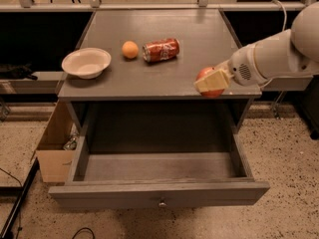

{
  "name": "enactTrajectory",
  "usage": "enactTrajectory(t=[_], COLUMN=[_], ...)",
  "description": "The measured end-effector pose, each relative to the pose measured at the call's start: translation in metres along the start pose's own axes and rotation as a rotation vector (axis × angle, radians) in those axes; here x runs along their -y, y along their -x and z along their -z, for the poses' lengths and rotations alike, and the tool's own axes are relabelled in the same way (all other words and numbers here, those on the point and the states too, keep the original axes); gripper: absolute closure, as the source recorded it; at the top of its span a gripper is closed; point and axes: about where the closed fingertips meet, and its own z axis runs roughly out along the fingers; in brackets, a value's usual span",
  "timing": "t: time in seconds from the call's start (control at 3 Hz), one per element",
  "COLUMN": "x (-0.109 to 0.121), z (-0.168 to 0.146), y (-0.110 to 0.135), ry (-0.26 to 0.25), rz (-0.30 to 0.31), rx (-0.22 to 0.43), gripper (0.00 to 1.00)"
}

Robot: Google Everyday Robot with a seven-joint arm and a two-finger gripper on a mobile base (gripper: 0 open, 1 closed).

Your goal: Place apple into top drawer

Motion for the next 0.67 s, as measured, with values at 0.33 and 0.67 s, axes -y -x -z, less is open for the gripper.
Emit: enactTrajectory(t=[0.33, 0.67], x=[-0.008, -0.013], z=[0.012, 0.019], y=[-0.022, -0.035], ry=[0.017, 0.028], rz=[-0.014, -0.023], rx=[-0.026, -0.043], gripper=[1.00, 1.00])
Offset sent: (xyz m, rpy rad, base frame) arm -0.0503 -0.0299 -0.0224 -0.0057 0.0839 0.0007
